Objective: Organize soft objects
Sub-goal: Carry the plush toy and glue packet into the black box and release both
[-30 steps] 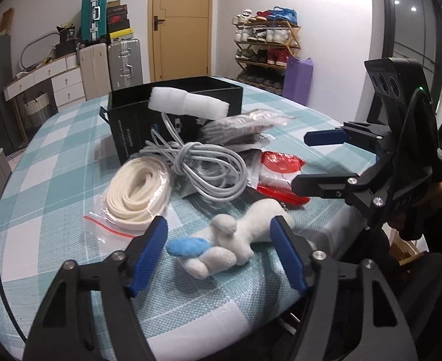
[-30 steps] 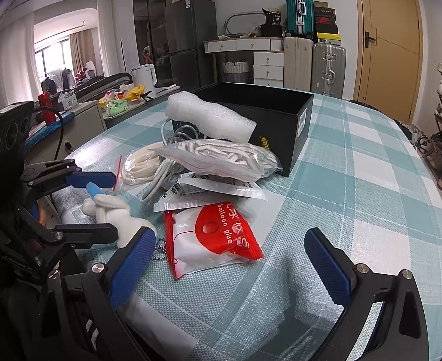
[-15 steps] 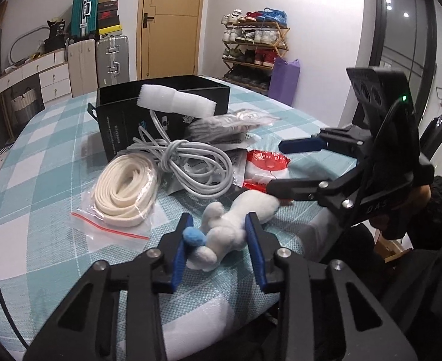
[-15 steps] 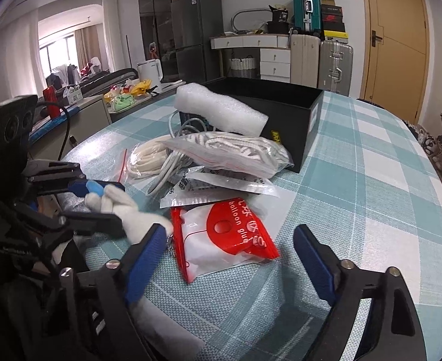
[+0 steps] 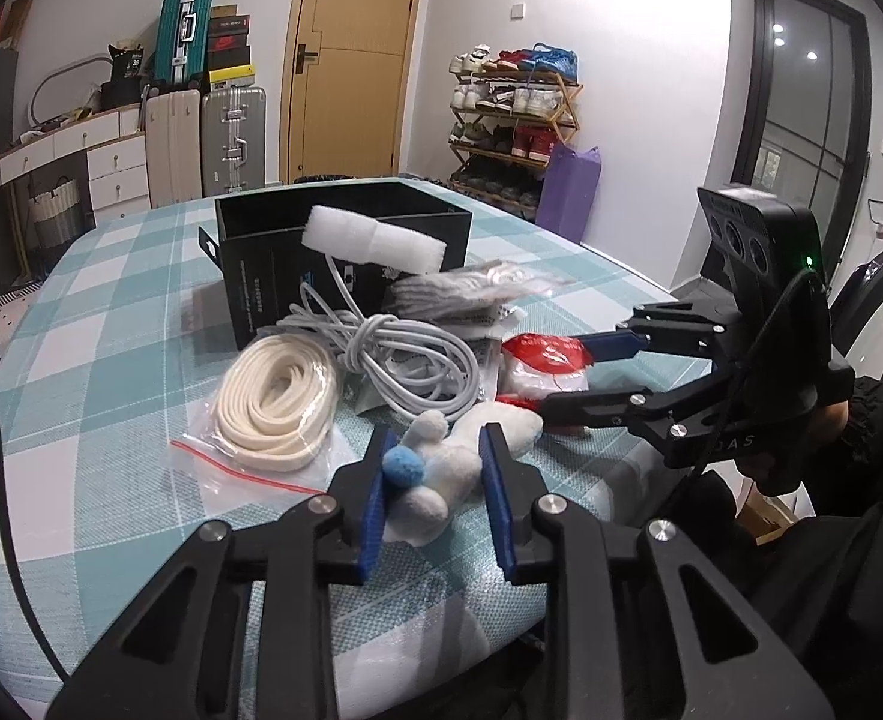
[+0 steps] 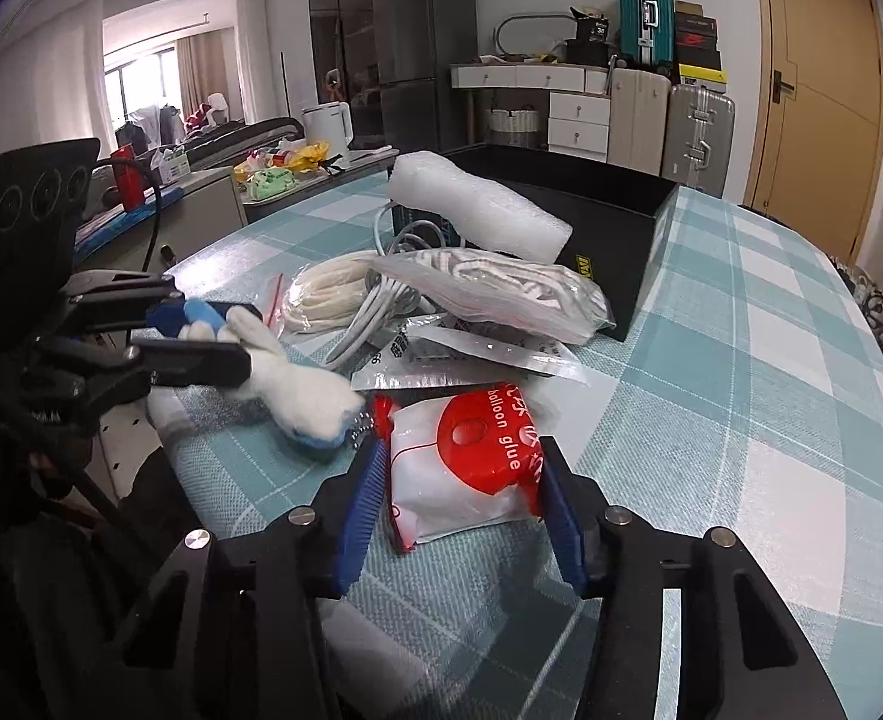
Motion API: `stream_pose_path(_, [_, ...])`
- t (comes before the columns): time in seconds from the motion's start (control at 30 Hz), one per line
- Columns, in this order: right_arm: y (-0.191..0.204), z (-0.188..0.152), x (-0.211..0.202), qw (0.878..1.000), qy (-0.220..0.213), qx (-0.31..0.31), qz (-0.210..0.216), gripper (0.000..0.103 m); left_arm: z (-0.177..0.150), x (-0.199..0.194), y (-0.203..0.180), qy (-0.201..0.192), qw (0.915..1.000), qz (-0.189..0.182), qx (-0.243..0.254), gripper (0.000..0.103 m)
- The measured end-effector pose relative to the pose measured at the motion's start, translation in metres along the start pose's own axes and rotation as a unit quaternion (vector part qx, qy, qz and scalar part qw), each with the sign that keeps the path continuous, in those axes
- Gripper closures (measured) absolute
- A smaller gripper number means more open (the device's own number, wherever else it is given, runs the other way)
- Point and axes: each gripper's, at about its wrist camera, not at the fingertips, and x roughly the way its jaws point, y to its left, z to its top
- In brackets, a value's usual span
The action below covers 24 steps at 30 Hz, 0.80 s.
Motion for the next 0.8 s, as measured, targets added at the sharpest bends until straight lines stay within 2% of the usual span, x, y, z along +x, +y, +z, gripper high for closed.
stream_pose_path(0.1, [-0.003,-0.004,-0.008,1.000,-0.007,0.004,-0.002,0.053,0.002,-0.001,0.002,-0.007,1.0000,0.002,-0.002,0.083])
stream_pose_path(0.23, [-0.008,-0.007,-0.018,1.000,-0.016,0.012,-0.013,0.053,0.004,-0.002,0.003,-0.012,0.9999,0.004,-0.003,0.084])
stream_pose_path(0.3, [-0.011,-0.009,-0.024,1.000,-0.021,0.015,-0.018,0.057,0.005,-0.003,0.003,-0.016,0.9998,0.006,-0.003,0.085])
stream_pose_path(0.8, [-0.022,-0.013,-0.064,0.996,-0.062,0.031,-0.049,0.058,0.015,-0.026,0.009,-0.065,0.9975,0.017,-0.022,0.088])
